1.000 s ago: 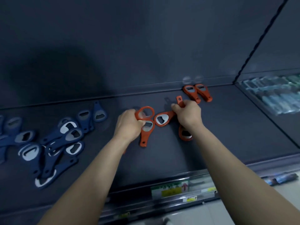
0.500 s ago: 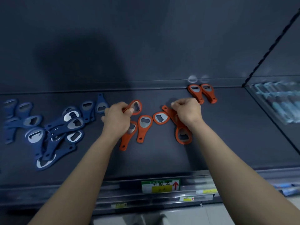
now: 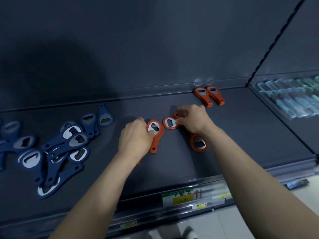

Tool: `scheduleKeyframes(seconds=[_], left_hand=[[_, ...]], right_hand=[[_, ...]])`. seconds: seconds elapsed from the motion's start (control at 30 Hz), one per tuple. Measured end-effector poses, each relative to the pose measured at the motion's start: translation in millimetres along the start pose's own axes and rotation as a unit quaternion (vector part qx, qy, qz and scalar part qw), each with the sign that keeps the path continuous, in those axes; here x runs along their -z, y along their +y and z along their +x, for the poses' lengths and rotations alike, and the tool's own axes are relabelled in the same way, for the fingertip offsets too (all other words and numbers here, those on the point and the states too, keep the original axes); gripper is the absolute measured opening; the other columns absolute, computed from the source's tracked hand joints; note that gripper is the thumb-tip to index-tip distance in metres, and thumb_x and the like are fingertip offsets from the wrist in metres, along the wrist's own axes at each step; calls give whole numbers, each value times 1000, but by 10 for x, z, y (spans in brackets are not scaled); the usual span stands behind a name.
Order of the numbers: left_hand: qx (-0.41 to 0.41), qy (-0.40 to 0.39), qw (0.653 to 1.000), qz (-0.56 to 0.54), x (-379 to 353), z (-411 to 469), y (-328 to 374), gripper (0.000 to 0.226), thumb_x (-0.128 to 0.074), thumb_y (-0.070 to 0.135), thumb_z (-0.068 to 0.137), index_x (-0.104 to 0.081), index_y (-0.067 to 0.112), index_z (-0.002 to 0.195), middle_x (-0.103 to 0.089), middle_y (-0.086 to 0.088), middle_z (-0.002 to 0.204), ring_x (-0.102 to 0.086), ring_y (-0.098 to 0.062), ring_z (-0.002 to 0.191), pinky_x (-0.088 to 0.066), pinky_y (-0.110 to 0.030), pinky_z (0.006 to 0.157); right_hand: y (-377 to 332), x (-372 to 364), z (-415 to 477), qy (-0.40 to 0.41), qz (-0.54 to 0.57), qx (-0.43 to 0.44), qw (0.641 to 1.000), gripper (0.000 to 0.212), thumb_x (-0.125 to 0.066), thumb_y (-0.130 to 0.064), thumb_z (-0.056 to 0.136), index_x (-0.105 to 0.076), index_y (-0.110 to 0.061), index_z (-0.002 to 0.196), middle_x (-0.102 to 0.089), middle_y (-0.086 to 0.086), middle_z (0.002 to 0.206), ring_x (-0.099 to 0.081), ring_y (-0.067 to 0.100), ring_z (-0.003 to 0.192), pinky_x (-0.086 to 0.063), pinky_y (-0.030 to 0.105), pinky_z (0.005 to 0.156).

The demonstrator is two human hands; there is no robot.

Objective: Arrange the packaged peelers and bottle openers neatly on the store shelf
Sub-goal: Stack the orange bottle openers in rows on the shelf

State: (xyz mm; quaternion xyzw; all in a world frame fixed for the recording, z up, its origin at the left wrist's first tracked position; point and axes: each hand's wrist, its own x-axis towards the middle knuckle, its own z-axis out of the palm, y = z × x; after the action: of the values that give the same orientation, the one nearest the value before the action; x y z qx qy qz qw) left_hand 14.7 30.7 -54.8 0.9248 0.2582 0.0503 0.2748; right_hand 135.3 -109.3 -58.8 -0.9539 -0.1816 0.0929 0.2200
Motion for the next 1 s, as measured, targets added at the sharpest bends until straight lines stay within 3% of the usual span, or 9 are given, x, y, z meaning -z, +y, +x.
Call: scheduleKeyframes(seconds=[0.13, 0.3, 0.5, 0.57, 0.67, 0.73, 0.83, 0.9, 1.0], left_hand=[[-8, 18, 1000, 21, 4, -82, 65, 33, -64, 30, 86, -53, 6, 106, -60, -13, 106, -57, -34, 99, -43, -37, 75], [9, -18, 999, 45, -39, -163, 184, 50, -77, 36, 73, -53, 8, 107, -55, -10, 103, -57, -30, 96, -40, -32, 68], [29, 26, 999, 38, -126, -206, 260, 13, -62, 8, 80, -50, 7, 84, -56, -10, 90, -53, -25, 77, -34, -29, 58], [39, 48, 997, 38, -147, -212, 272, 11, -60, 8, 81, -49, 6, 82, -56, -9, 87, -48, -23, 72, -33, -30, 58], [62, 67, 994, 53, -154, -228, 289, 17, -65, 15, 81, -53, 4, 88, -55, -9, 88, -48, -24, 77, -36, -32, 62], [73, 66, 992, 84, -155, -240, 285, 16, -64, 16, 82, -56, 3, 87, -59, -12, 89, -54, -30, 83, -36, -32, 63], [78, 60, 989, 112, -163, -237, 251, 11, -62, 14, 81, -54, 6, 79, -61, -15, 91, -54, -33, 89, -35, -33, 63], [80, 61, 989, 112, -162, -223, 226, 14, -64, 17, 81, -58, 5, 83, -61, -15, 93, -53, -32, 92, -35, -33, 65], [75, 76, 988, 114, -152, -217, 215, 19, -66, 21, 81, -63, 5, 92, -62, -14, 96, -54, -32, 95, -36, -33, 66]], right_hand=[[-20, 9, 2, 31, 71, -30, 997, 30, -63, -16, 83, -66, -15, 113, -67, 10, 105, -61, 28, 99, -47, 29, 81], [45, 91, 51, 74, 258, -58, 962, 9, -62, -10, 84, -62, -12, 93, -61, 2, 82, -57, 17, 72, -47, 27, 65], [151, 199, 65, 19, 371, -97, 923, 15, -61, -10, 89, -53, -10, 77, -61, 7, 69, -60, 16, 52, -58, 39, 73], [191, 189, 36, 15, 300, -75, 951, 15, -63, -13, 88, -57, -5, 78, -66, 13, 75, -63, 20, 60, -58, 39, 74], [216, 183, -23, 24, 157, -15, 987, 32, -68, -25, 84, -65, 7, 79, -68, 21, 79, -63, 31, 78, -54, 41, 76], [198, 199, -59, 3, 100, 18, 995, 39, -70, -36, 81, -68, 2, 84, -68, 17, 85, -59, 34, 93, -50, 41, 84], [161, 209, -103, -43, -10, 49, 998, 43, -70, -42, 79, -65, -8, 105, -61, 11, 111, -46, 33, 113, -40, 38, 95], [153, 186, -106, -42, -55, 65, 995, 36, -70, -35, 80, -63, -10, 104, -58, 11, 114, -45, 33, 115, -37, 36, 91], [156, 146, -97, -21, -56, 68, 996, 18, -66, -24, 82, -58, -8, 83, -63, 15, 101, -55, 35, 101, -40, 32, 76]])
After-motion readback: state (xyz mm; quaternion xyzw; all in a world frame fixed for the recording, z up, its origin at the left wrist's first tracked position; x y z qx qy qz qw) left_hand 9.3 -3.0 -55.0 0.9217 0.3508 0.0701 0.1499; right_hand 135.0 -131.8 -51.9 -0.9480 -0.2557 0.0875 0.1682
